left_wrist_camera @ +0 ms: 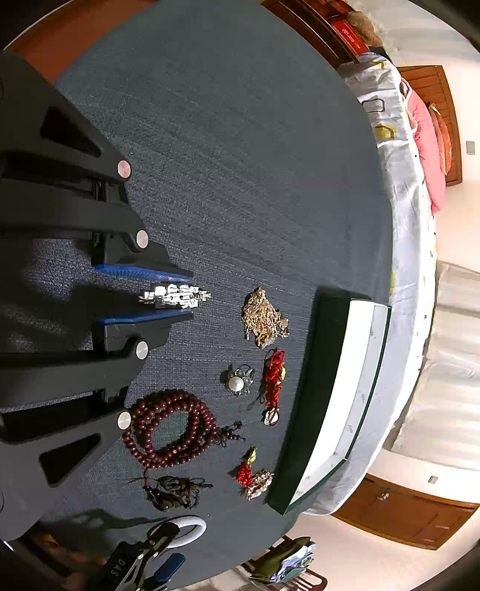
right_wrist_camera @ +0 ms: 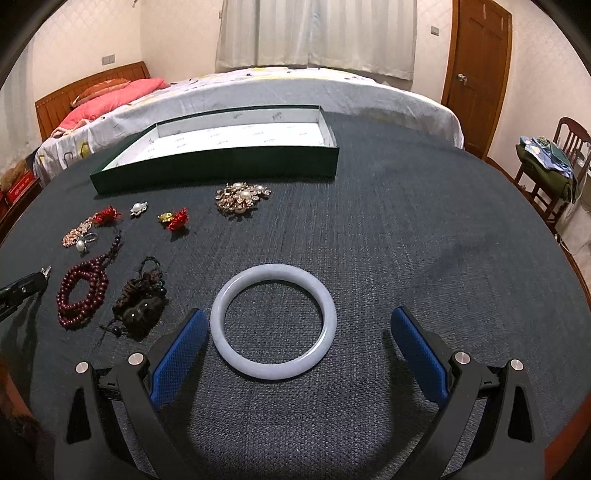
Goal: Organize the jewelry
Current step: 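Grasp the white jade bangle with the right gripper while the left holds the pendant, then carry both items into the white-lined box while the left gripper releases the pendant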
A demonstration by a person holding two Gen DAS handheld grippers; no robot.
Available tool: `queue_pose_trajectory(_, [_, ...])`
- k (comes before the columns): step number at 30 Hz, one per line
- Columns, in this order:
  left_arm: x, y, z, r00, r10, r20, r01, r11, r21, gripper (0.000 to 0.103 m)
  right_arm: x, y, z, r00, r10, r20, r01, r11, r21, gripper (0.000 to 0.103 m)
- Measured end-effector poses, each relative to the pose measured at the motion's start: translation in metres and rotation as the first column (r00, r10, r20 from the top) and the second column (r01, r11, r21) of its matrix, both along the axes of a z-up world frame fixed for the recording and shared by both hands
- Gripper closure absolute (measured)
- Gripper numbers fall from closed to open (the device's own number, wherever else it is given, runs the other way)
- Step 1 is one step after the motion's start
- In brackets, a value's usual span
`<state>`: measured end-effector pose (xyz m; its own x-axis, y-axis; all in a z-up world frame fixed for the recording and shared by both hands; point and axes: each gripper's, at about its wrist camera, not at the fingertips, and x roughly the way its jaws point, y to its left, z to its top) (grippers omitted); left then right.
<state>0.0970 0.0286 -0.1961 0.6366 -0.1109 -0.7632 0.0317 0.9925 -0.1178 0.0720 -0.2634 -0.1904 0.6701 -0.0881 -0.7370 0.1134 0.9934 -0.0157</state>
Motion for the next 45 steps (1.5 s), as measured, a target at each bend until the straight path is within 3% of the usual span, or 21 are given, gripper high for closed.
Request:
queue_pose_trajectory(5, [0.0,-0.002,0.0,1.0,-0.001,0.002,0.001,1.0,0.005,0.087,-0.002,-0.001,0.001,1.0,0.014,0.01,-0.015,1.0,0.024,0.009])
queue_pose_trajectory(8, [0.0,-0.002,0.0,1.0,0.0,0.001,0.0,1.0,0.002,0.083,-0.003,-0.002,-0.001,1.0,0.027,0.008,-0.027,0.999,0.046,0.03])
queue_pose_trajectory(10, [0.0,-0.004,-0.001,1.0,-0.003,0.004,0.003,1.0,0.004,0.08,-0.003,0.001,-0.001,0.999,0.034,0.007,-0.034,0.999,0.033,0.035])
queue_pose_trajectory(15, [-0.001,-0.008,-0.001,1.0,-0.017,0.012,0.017,1.0,0.024,0.078,-0.003,0.002,-0.001,0.999,0.033,0.008,-0.033,0.999,0.041,0.035])
queue_pose_trajectory(19, [-0.001,-0.009,-0.002,1.0,-0.013,0.019,0.013,0.999,0.046,0.087,-0.003,0.003,0.0,0.999,0.036,0.009,-0.036,0.998,0.042,0.035])
queue_pose_trajectory(28, [-0.003,-0.008,-0.001,1.0,-0.009,0.026,0.008,0.999,0.045,0.087,-0.004,0.001,0.002,0.999,0.04,0.011,-0.041,0.997,0.059,0.035])
queue_pose_trajectory(36, [-0.007,-0.011,0.015,0.998,-0.012,0.065,0.01,0.999,0.034,0.088,-0.008,-0.002,0.008,0.999,0.04,0.036,-0.042,0.996,0.074,0.035])
queue_pose_trajectory(45, [-0.006,-0.019,0.043,0.993,-0.023,0.116,0.021,1.0,0.019,0.088,-0.008,-0.003,0.037,0.993,0.047,0.105,-0.056,0.995,0.087,0.035])
